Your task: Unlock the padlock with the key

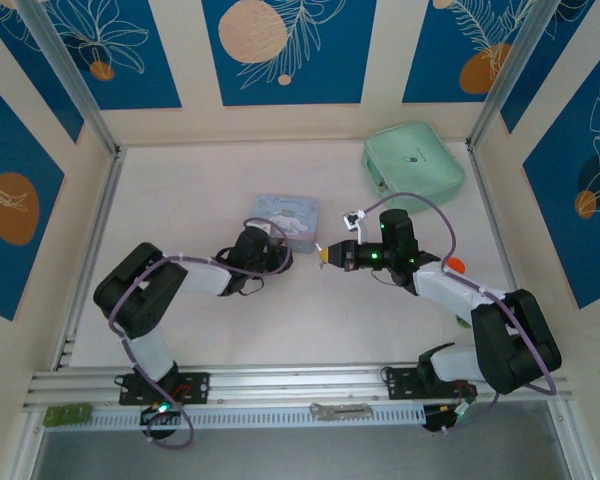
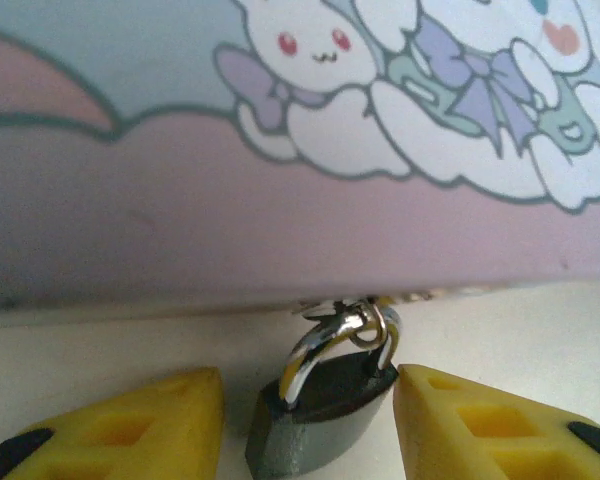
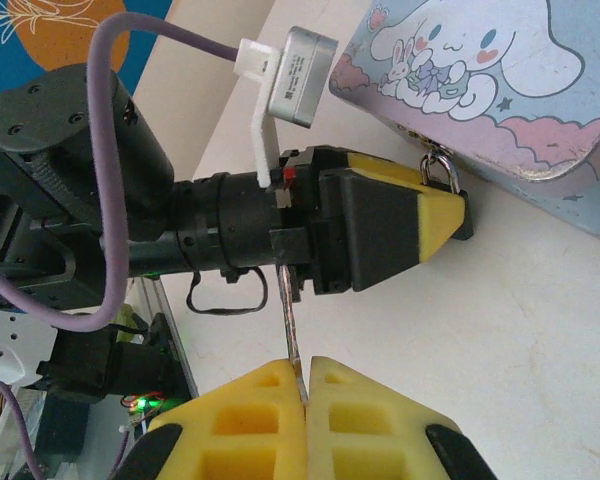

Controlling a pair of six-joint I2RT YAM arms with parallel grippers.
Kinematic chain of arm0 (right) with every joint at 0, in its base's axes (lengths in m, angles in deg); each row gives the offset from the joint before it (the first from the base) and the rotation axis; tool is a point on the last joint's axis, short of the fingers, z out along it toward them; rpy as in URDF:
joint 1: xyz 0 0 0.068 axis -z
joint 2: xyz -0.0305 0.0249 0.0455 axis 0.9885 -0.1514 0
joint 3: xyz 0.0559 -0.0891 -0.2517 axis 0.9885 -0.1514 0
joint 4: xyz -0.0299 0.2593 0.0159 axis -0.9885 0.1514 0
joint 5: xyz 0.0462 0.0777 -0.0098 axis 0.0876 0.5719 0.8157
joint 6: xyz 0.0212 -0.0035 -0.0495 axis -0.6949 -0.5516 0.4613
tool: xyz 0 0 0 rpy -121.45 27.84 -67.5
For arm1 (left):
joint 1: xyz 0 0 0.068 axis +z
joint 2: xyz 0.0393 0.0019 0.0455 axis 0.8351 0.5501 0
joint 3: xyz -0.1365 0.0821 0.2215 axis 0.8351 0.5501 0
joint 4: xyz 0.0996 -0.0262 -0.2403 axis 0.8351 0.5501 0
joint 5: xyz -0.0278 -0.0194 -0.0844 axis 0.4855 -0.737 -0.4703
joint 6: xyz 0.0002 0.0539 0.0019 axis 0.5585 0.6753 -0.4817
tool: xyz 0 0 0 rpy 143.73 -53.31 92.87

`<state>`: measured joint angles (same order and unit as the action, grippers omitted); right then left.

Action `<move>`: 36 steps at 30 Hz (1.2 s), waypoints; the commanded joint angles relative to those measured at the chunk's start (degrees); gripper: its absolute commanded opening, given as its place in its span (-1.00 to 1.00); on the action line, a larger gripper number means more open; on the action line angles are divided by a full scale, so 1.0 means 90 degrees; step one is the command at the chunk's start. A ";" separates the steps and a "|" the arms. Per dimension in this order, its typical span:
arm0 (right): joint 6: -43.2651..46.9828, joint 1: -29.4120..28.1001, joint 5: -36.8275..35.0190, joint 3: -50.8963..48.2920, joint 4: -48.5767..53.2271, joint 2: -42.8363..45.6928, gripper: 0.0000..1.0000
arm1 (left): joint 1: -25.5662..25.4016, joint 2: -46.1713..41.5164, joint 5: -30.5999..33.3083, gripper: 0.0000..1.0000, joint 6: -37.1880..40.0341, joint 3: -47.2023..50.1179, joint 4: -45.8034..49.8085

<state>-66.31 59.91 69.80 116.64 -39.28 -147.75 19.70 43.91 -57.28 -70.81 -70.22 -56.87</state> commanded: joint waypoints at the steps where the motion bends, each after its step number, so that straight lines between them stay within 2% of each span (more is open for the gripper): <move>1: 0.0120 -0.0046 -0.0038 0.0171 0.0042 0.0033 -1.00 | 0.0060 0.0096 0.0617 -0.03 0.0348 -0.0047 -0.0346; 7: 0.0088 -0.0046 -0.0014 0.0208 -0.0021 -0.0088 -1.00 | 0.0055 0.0188 0.0316 -0.06 0.0409 -0.0077 -0.0653; 10: 0.0083 -0.0046 -0.0019 0.0208 -0.0027 -0.0128 -1.00 | 0.0031 0.0374 0.0011 -0.12 0.0303 -0.0159 -0.0716; 19: 0.0084 -0.0046 -0.0097 0.0149 -0.0035 -0.0138 -1.00 | -0.0097 0.0491 -0.0253 -0.31 0.0016 0.0136 -0.0770; 25: 0.0025 -0.0046 -0.0087 0.0134 -0.0115 -0.0248 -1.00 | -0.0112 0.0614 -0.0335 -0.58 -0.0346 0.0294 -0.1130; 30: -0.0014 -0.0043 -0.0051 0.0005 -0.0150 -0.0360 -1.00 | -0.0111 0.0473 -0.0713 -1.00 -0.0814 0.0160 -0.1211; 36: -0.0369 -0.0036 0.0183 -0.0299 -0.0622 -0.0694 -1.00 | -0.0097 0.0120 -0.1361 -1.00 -0.1883 0.0050 -0.1546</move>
<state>-67.80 59.91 69.30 115.59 -42.58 -152.77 19.00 47.74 -64.89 -81.70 -68.89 -68.31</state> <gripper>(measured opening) 0.051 0.149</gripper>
